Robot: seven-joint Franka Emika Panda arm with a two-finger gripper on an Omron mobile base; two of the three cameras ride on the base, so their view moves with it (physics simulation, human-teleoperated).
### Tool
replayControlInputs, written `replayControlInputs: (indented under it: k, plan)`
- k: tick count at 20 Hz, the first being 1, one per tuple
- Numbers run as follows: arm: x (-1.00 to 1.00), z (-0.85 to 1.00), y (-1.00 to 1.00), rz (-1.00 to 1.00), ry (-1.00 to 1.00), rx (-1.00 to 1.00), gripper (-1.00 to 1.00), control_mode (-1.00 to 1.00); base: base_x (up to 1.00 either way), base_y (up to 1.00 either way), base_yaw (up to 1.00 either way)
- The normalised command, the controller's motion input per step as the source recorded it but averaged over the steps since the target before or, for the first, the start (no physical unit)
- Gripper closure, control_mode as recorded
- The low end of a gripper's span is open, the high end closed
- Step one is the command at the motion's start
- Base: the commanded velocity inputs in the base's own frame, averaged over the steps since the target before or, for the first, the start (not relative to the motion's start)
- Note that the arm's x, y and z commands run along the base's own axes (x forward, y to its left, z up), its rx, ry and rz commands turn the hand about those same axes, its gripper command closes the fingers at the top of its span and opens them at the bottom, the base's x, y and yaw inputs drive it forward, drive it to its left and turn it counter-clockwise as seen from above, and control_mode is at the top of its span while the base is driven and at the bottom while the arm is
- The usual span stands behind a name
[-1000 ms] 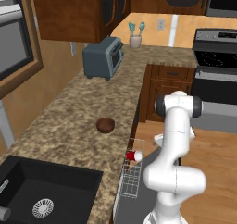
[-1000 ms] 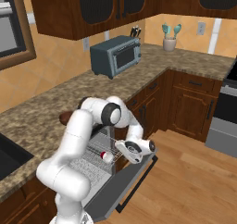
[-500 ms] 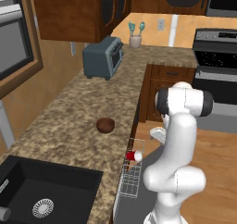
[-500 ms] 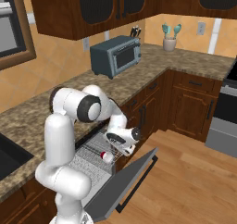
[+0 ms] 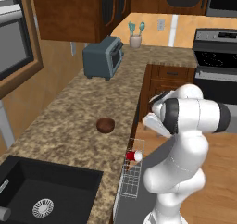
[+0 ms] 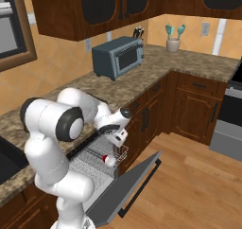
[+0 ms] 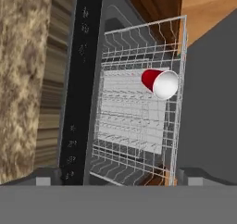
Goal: Pick up the cup and bowl from the counter, place them in the dishwasher, and close the dishwasher door.
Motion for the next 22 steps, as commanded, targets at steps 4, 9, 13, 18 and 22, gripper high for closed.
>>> replayControlInputs:
  k: [4,9,13,18,22]
  plan:
    - [0.01,0.24,0.9,0.0,0.02,-0.12,-1.0,-1.0,0.0,0.0,0.0]
    - [0.09,0.44,0.65,0.0,0.0,-0.17,-1.0,-1.0,0.0,0.0,0.0]
    - [0.44,0.04,0.37,0.0,0.02,-0.02,-1.0,-1.0,0.0,0.0,0.0]
    - [0.25,0.31,0.49,0.0,0.01,-0.03,-1.0,-1.0,0.0,0.0,0.0]
    - [-0.09,0.57,0.29,0.0,-0.01,-0.07,-1.0,-1.0,0.0,0.0,0.0]
